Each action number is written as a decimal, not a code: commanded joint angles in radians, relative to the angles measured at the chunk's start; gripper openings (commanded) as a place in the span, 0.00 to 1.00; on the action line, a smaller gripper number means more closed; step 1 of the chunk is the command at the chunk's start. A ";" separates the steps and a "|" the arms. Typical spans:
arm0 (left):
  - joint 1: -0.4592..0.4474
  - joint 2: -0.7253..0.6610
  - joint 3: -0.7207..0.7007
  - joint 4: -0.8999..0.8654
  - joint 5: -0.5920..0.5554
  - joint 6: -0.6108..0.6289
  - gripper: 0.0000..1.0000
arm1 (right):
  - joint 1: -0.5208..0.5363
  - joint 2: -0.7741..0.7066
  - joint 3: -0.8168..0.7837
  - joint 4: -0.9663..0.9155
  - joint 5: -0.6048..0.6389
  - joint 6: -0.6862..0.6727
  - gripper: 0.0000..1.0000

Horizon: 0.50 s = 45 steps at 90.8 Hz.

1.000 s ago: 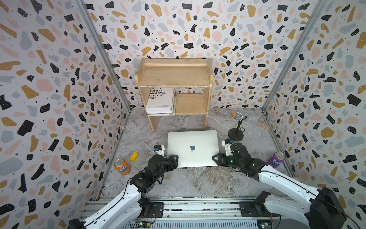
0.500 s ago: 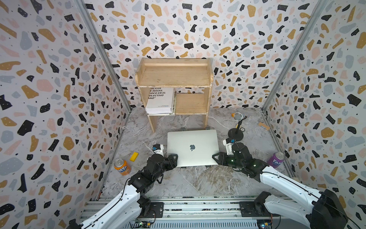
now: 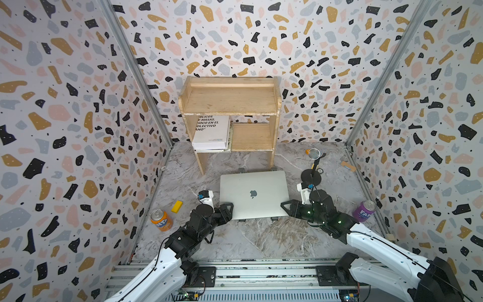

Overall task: Close the laptop lid and set it aside
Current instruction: Pick up the laptop from the computer stand.

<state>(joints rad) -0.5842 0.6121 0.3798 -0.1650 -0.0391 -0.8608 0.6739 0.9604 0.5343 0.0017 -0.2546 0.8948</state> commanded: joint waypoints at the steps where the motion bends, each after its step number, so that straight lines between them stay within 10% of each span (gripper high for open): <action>1: -0.023 -0.027 0.088 0.199 0.140 -0.035 0.69 | 0.040 -0.031 0.003 0.099 -0.118 -0.006 0.36; 45: -0.023 -0.066 0.155 0.175 0.145 -0.063 0.68 | 0.039 -0.066 0.001 0.124 -0.144 0.025 0.27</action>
<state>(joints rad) -0.5842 0.5797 0.4259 -0.2287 -0.0406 -0.9054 0.6739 0.9035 0.5251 0.0429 -0.2619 0.9478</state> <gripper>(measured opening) 0.681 0.312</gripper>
